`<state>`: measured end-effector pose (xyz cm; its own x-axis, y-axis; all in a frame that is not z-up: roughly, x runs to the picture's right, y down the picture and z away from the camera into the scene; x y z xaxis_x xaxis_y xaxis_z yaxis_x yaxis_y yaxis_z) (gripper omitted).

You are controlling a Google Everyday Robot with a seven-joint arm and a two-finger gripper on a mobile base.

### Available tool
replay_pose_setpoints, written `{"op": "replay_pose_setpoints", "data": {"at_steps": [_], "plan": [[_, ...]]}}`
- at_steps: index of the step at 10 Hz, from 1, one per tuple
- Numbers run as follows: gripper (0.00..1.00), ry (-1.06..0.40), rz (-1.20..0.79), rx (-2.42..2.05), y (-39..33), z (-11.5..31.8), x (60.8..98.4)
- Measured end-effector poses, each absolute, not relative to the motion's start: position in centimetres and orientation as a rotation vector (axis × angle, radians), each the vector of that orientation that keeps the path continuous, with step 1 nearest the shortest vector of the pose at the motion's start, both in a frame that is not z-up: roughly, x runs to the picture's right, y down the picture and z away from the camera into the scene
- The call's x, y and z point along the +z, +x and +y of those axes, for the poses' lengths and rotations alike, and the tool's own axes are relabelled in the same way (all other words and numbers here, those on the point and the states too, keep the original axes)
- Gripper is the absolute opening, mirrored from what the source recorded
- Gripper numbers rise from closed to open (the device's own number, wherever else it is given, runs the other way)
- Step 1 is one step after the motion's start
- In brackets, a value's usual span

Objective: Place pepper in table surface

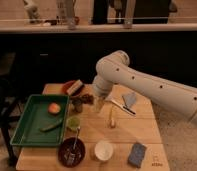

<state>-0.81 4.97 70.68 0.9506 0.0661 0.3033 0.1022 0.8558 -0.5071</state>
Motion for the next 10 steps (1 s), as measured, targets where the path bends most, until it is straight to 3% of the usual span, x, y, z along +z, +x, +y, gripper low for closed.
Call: {"op": "replay_pose_setpoints", "data": {"at_steps": [4, 10], "plan": [[0.8, -0.558, -0.401, -0.038, -1.8, 4.9, 70.2], [0.8, -0.591, -0.639, -0.18, -14.8, 6.2, 67.6]]}}
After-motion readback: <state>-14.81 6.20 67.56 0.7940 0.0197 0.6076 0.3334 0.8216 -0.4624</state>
